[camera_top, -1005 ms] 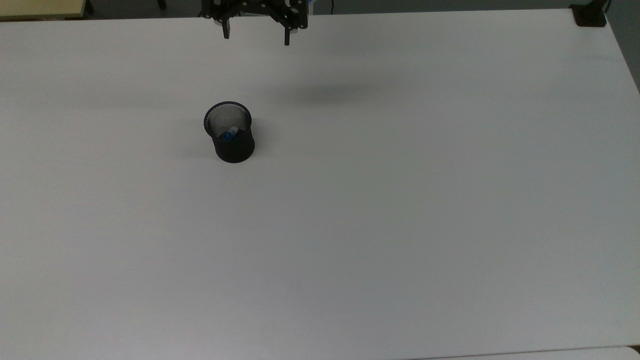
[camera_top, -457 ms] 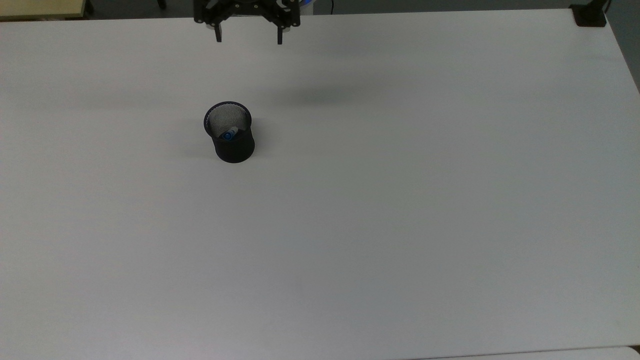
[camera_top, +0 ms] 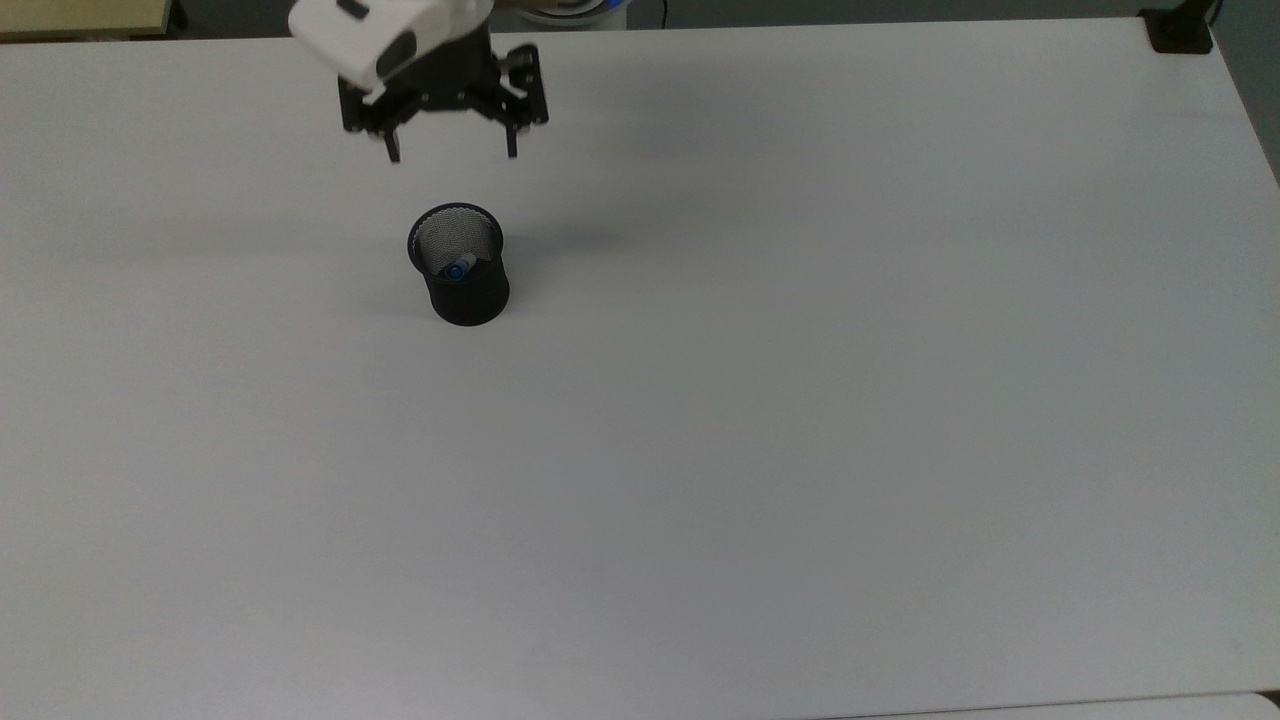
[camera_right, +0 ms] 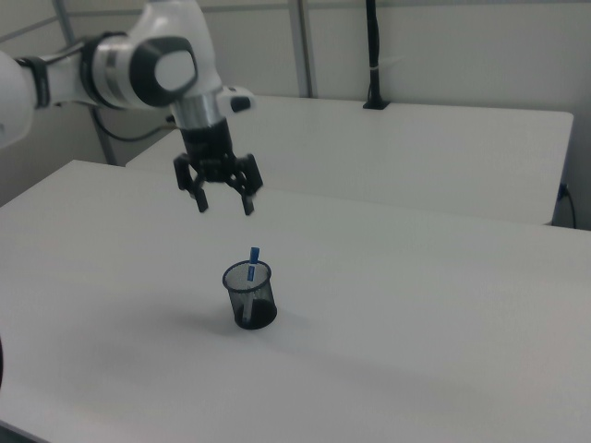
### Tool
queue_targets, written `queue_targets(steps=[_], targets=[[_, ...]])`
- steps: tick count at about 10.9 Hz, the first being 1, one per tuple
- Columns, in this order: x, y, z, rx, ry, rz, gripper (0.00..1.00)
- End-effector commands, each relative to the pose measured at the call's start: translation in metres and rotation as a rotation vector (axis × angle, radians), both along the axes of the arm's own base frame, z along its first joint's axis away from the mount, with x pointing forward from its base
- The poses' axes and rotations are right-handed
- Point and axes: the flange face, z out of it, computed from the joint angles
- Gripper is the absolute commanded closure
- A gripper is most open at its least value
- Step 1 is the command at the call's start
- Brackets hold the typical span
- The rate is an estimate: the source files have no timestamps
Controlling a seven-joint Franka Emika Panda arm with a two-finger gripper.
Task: Remove the marker
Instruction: 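Lower the gripper into the cup and close on the blue-capped marker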
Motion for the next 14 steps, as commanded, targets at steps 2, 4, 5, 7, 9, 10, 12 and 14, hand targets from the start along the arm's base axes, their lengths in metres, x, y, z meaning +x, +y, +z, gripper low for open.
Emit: queue_targets(steps=[2, 4, 5, 7, 9, 10, 12, 14], targets=[[0.025, -0.012, -0.074, -0.002, 0.015, 0.026, 0.12], [0.032, -0.012, -0.094, 0.001, 0.014, 0.028, 0.34], [0.035, -0.012, -0.103, 0.003, 0.014, 0.029, 0.41], [0.037, -0.012, -0.108, 0.004, 0.005, 0.03, 0.6], [0.037, -0.012, -0.108, 0.004, 0.005, 0.033, 0.79], [0.038, -0.013, -0.108, 0.004, 0.004, 0.031, 0.86], [0.036, -0.016, -0.102, 0.004, 0.002, 0.023, 0.89], [0.034, -0.022, -0.088, 0.004, -0.012, 0.002, 0.89]])
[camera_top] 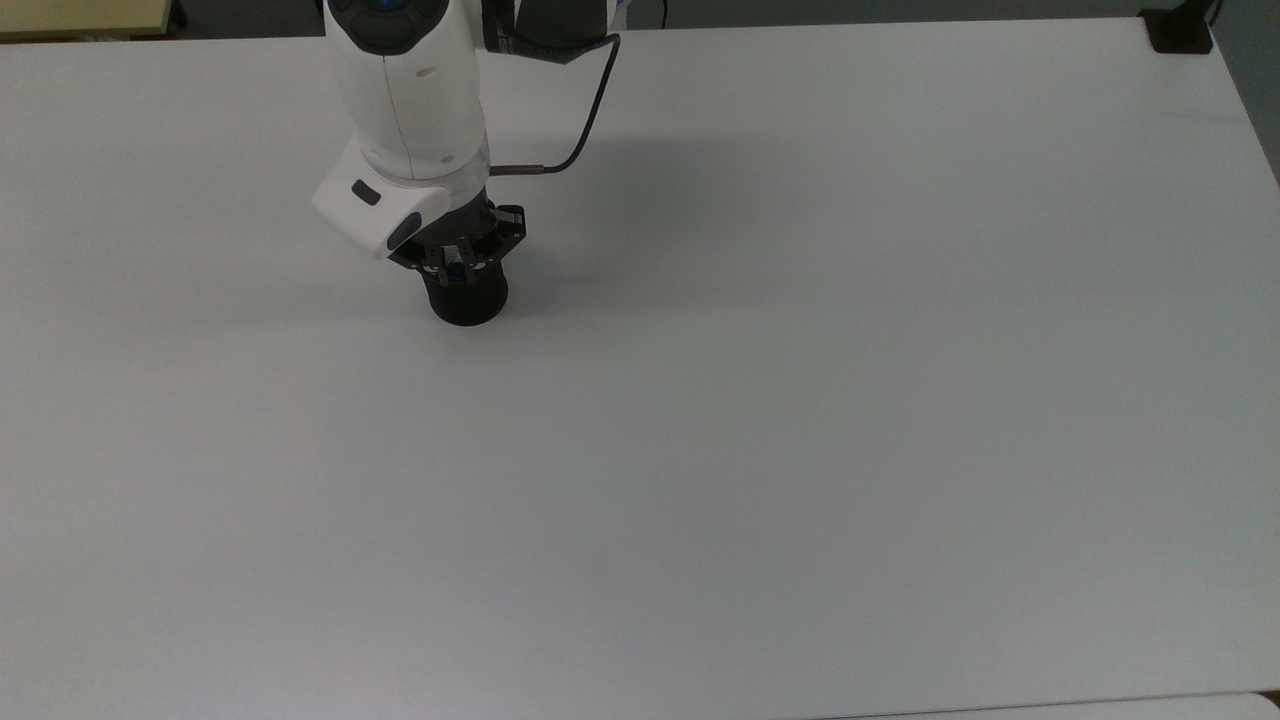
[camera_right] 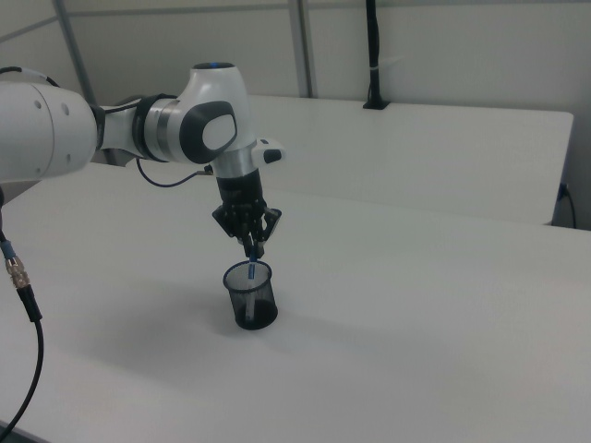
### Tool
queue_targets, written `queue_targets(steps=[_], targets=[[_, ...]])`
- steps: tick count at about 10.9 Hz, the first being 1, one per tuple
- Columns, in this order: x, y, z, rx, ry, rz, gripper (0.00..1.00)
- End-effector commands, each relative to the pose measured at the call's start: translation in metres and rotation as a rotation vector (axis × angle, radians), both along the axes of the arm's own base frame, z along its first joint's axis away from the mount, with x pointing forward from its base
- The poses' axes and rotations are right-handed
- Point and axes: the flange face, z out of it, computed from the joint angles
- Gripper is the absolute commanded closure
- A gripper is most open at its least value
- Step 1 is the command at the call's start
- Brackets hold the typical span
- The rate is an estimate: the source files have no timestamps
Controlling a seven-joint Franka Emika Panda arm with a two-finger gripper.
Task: Remove the marker
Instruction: 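Lift the marker straight up out of the mesh cup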
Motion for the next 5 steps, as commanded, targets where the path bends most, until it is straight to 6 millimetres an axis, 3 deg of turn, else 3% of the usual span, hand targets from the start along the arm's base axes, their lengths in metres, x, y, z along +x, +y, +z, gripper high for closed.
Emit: queue_targets(steps=[1, 5], targets=[[-0.011, -0.012, 0.033, -0.005, -0.027, -0.01, 0.89], [-0.02, -0.014, 0.119, 0.027, -0.055, -0.045, 0.89]])
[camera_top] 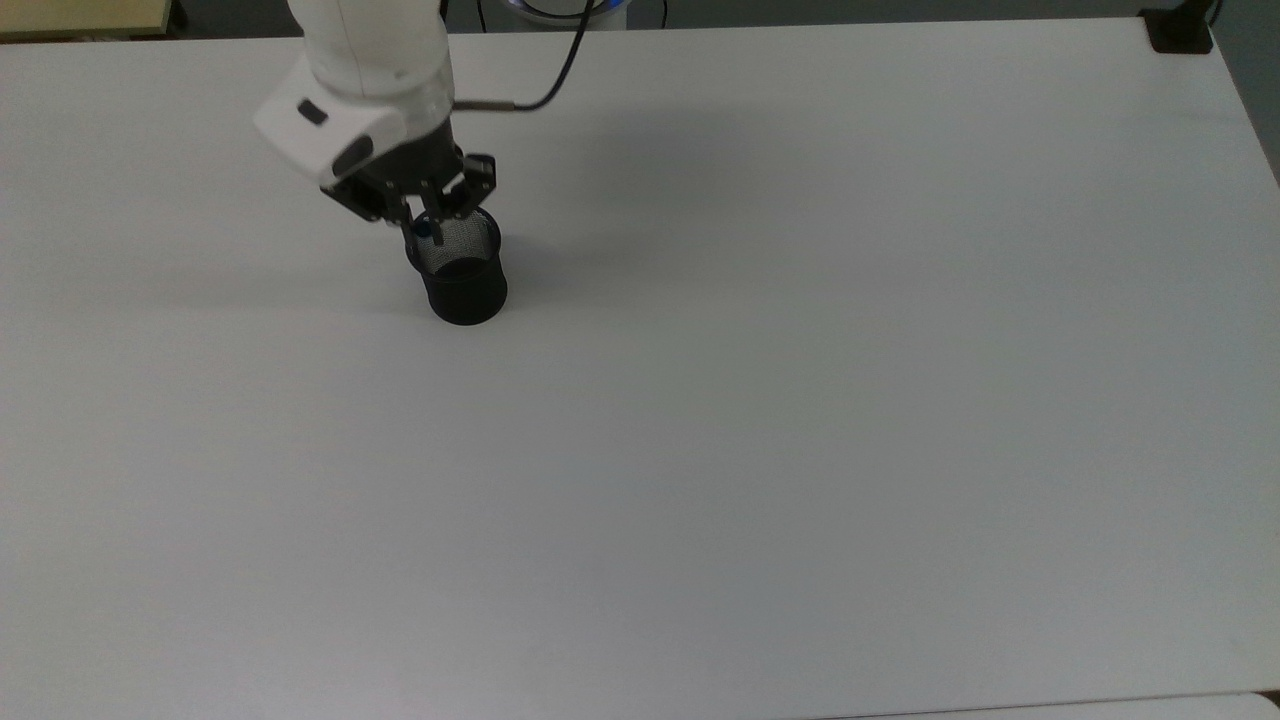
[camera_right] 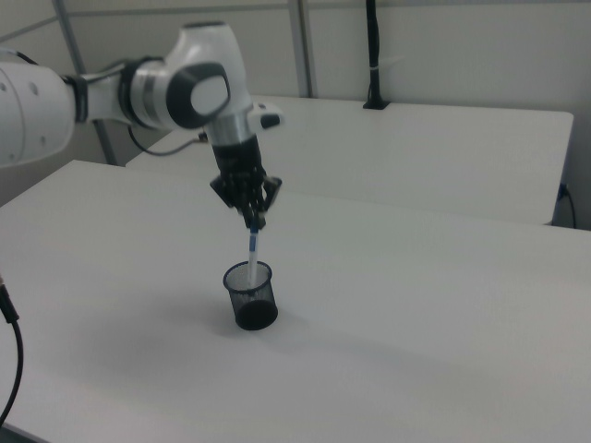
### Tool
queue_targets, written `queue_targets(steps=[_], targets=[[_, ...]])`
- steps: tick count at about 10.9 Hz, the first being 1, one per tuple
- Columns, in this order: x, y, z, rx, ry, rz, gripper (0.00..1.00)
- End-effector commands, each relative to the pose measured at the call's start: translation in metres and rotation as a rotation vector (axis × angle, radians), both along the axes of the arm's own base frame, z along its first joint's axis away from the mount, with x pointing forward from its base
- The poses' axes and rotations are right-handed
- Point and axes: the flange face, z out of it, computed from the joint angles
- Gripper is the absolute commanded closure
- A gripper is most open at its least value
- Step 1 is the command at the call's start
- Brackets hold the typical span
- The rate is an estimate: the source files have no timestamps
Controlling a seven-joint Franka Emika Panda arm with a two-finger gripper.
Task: Remove the marker
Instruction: 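Lift the marker straight up out of the mesh cup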
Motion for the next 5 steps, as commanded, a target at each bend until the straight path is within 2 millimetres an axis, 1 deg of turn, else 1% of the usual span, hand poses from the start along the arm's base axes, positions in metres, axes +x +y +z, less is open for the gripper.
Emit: queue_targets(steps=[1, 2, 3, 4, 5], targets=[[-0.017, 0.011, 0.065, 0.065, -0.005, -0.009, 0.89], [-0.021, 0.029, 0.073, 0.084, -0.008, -0.024, 0.88], [-0.02, 0.056, 0.069, 0.087, -0.001, -0.058, 0.88], [-0.02, 0.083, 0.061, 0.087, 0.012, -0.073, 0.88], [-0.021, 0.105, 0.047, 0.086, 0.037, -0.069, 0.88]])
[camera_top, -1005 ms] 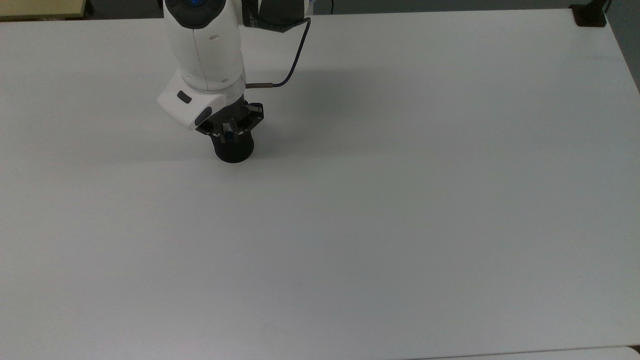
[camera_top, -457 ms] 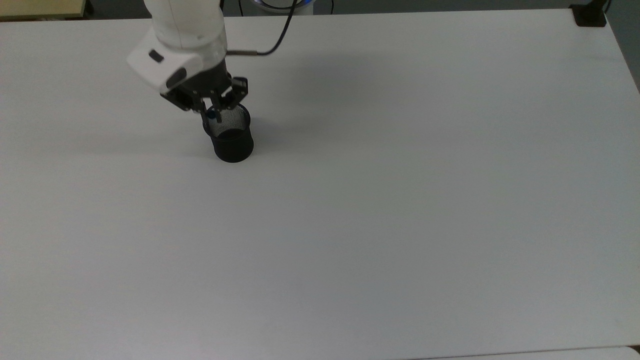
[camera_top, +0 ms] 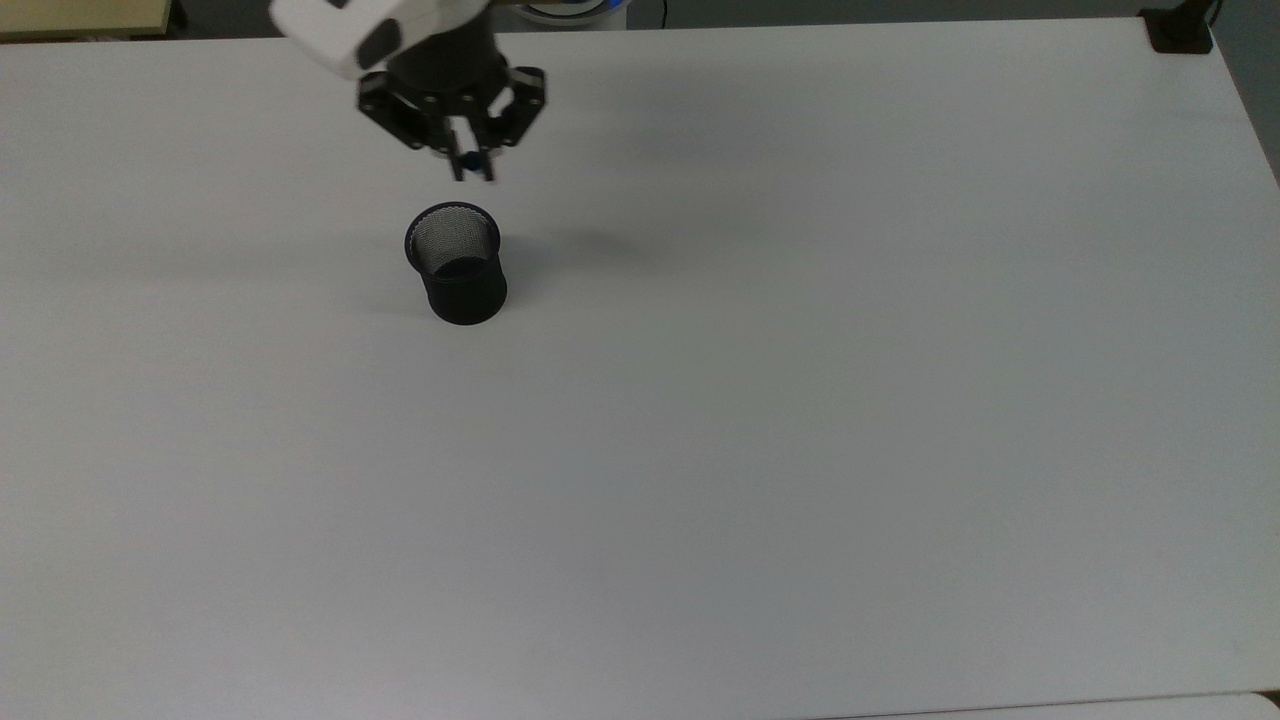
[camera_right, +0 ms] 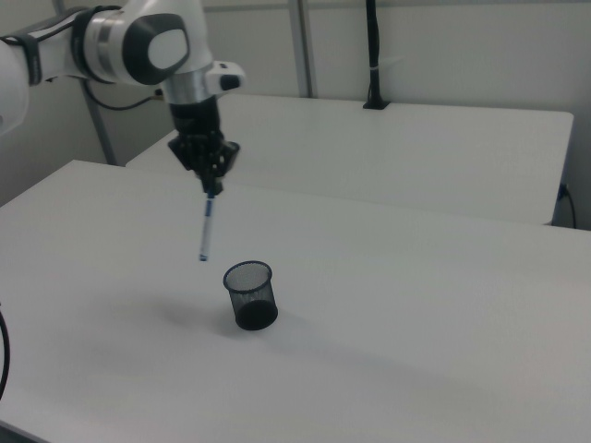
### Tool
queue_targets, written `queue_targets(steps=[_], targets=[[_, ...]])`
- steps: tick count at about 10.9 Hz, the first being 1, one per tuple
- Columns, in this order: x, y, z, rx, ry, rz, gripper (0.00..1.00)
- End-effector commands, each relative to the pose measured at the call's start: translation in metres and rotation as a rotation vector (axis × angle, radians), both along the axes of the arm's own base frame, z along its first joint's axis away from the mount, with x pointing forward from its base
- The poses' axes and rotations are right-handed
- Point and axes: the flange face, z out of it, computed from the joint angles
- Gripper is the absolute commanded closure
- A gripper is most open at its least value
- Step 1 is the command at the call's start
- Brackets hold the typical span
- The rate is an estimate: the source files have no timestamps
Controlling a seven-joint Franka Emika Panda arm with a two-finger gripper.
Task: Remove the marker
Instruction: 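Carry the marker beside the cup and lower it to the table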
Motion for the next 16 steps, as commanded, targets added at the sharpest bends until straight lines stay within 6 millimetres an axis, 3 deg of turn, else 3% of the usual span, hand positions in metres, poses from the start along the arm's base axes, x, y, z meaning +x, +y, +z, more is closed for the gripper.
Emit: queue_targets(steps=[1, 4, 7, 8, 9, 10, 11, 12, 16], targets=[[-0.004, 0.071, -0.039, 0.006, 0.082, -0.019, 0.88], [0.007, 0.113, -0.101, 0.005, 0.171, -0.004, 0.86], [0.025, 0.123, -0.137, 0.011, 0.131, -0.041, 0.78], [0.028, 0.128, -0.147, 0.005, 0.127, -0.032, 0.65], [0.029, 0.129, -0.152, -0.001, 0.132, -0.028, 0.43], [0.029, 0.129, -0.149, -0.004, 0.128, -0.027, 0.14], [0.028, 0.128, -0.144, -0.016, 0.122, -0.023, 0.0], [0.027, 0.128, -0.137, -0.033, 0.111, -0.023, 0.0], [-0.004, 0.115, -0.054, -0.085, 0.079, -0.068, 0.0]])
